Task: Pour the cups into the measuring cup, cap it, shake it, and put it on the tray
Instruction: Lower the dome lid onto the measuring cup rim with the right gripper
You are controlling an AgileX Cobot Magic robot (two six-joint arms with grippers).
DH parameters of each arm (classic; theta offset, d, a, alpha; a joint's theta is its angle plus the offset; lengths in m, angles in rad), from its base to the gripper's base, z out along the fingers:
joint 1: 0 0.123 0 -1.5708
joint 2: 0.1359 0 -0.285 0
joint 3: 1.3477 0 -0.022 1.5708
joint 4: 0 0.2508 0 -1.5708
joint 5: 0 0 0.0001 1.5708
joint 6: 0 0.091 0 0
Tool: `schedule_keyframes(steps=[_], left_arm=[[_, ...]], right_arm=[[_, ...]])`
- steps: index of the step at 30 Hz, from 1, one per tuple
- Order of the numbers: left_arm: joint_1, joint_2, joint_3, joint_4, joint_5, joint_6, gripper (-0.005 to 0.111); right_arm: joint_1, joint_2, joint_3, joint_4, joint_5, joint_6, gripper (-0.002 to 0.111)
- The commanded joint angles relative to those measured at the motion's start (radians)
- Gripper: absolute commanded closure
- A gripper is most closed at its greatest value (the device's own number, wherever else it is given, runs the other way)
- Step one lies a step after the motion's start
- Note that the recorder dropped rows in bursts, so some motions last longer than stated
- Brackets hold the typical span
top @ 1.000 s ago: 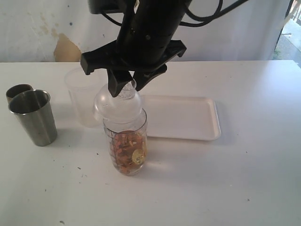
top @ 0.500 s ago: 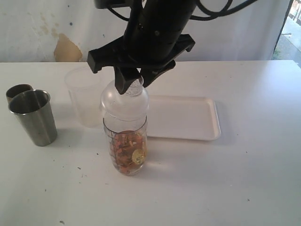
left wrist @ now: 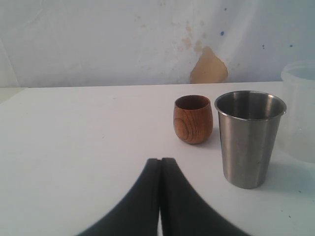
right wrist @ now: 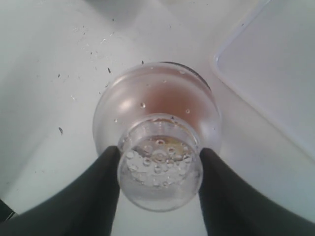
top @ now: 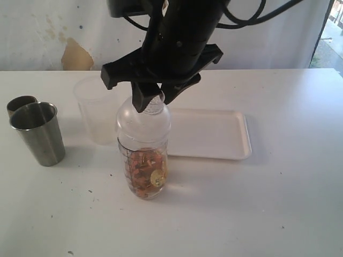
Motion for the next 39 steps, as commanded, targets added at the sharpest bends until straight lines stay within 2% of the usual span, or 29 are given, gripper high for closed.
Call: schedule_keyframes(steps=[1, 17, 24, 39], left_arm=[[0.000, -0.004, 0.006, 0.001, 0.002, -0.003, 0.107], [0.000, -0.004, 0.006, 0.001, 0.002, -0.003, 0.107], [0.000, -0.004, 0.006, 0.001, 0.002, -0.003, 0.107], [0.000, -0.004, 0.006, 0.001, 0.002, -0.003, 0.107]], right_arm=[[0.001, -0.004, 0.002, 0.009, 0.001, 0.002, 0.108], [0.001, 0.044, 0.002, 0.005, 0.001, 0.002, 0.108], [0.001, 0.044, 0.002, 0.005, -0.074, 0.000, 0.108], [0.001, 0.079, 0.002, 0.005, -0.036, 0.000, 0.108]])
